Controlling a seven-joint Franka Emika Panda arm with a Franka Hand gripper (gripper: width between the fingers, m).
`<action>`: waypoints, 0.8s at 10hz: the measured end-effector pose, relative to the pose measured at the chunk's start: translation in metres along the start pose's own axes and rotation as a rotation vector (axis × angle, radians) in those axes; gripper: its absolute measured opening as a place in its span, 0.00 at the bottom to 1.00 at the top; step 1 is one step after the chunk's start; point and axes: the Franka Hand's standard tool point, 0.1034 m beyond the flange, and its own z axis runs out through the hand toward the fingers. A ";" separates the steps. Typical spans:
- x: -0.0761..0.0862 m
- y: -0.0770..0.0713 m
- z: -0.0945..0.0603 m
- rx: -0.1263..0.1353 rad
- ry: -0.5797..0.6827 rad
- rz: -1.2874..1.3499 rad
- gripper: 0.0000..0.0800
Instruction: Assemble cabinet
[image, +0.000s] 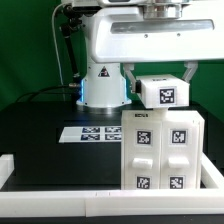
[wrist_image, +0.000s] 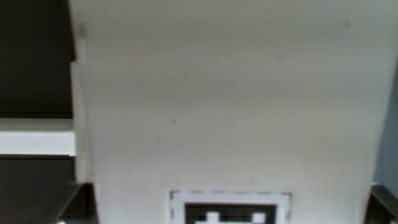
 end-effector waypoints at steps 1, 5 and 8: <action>-0.001 -0.002 0.003 -0.001 -0.005 -0.003 0.70; 0.000 -0.002 0.009 -0.002 0.000 -0.015 0.70; 0.003 -0.001 0.008 -0.001 0.032 -0.013 0.70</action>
Offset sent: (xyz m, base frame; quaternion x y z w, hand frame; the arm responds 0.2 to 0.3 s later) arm 0.0060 0.0072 -0.0113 0.0065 -0.0013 -0.0113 0.9999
